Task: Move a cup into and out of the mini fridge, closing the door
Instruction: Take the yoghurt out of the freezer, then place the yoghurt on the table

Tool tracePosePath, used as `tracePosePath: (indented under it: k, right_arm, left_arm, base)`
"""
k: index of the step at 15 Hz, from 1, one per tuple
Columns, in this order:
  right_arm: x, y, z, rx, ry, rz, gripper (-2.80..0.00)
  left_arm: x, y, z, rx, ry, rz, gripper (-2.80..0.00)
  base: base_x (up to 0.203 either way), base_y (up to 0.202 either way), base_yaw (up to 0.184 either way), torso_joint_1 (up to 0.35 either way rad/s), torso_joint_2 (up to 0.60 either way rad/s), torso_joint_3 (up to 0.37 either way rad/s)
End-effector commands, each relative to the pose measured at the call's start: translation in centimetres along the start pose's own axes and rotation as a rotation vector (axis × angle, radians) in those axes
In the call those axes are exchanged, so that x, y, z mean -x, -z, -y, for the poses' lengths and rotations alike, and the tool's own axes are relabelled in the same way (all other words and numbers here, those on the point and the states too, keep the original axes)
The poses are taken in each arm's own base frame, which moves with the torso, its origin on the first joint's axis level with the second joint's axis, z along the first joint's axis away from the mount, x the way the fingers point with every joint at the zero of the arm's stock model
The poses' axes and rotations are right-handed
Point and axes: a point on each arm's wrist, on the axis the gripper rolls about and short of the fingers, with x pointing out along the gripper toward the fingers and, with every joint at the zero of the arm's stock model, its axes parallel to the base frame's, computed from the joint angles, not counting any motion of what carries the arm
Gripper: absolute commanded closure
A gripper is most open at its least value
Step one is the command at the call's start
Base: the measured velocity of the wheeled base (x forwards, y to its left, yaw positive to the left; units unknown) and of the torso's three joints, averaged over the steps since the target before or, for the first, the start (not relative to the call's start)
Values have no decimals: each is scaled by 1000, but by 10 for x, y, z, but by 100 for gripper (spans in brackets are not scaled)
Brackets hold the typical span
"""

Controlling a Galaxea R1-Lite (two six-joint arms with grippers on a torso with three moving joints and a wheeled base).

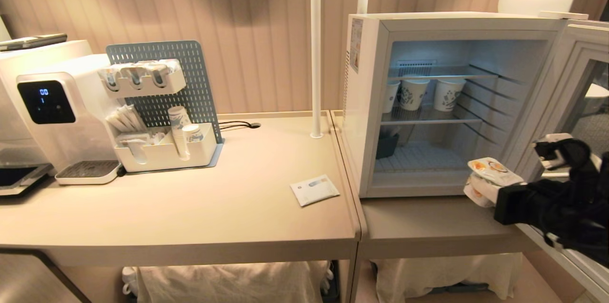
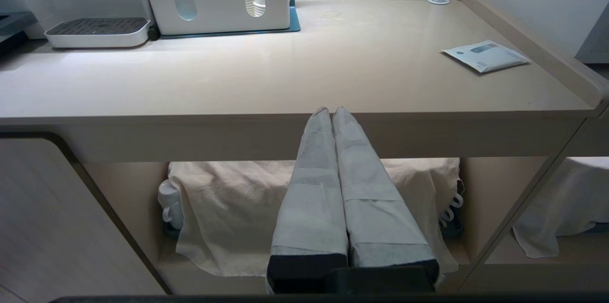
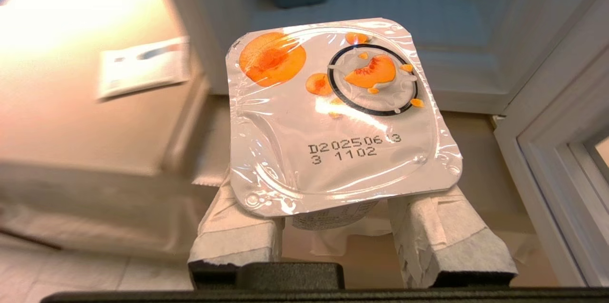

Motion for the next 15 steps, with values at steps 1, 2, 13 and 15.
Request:
tracePosePath:
  k: [1, 2, 13, 15]
  right_arm:
    - [77, -14, -5, -7, -59, 152, 0]
    - [99, -12, -4, -19, -75, 149, 0]
    - [232, -6, 16, -246, 320, 192, 0]
    - [247, 4, 14, -250, 320, 251, 0]
  left_arm:
    - [0, 0, 0, 0, -1, -1, 0]
    - [0, 0, 0, 0, -1, -1, 0]
    - [0, 0, 0, -1, -1, -1, 0]
    - [0, 0, 0, -1, -1, -1, 0]
  base:
    - [0, 0, 0, 0, 0, 0]
    - [0, 0, 0, 0, 0, 0]
    - [0, 0, 0, 0, 0, 0]
    - [0, 0, 0, 0, 0, 0]
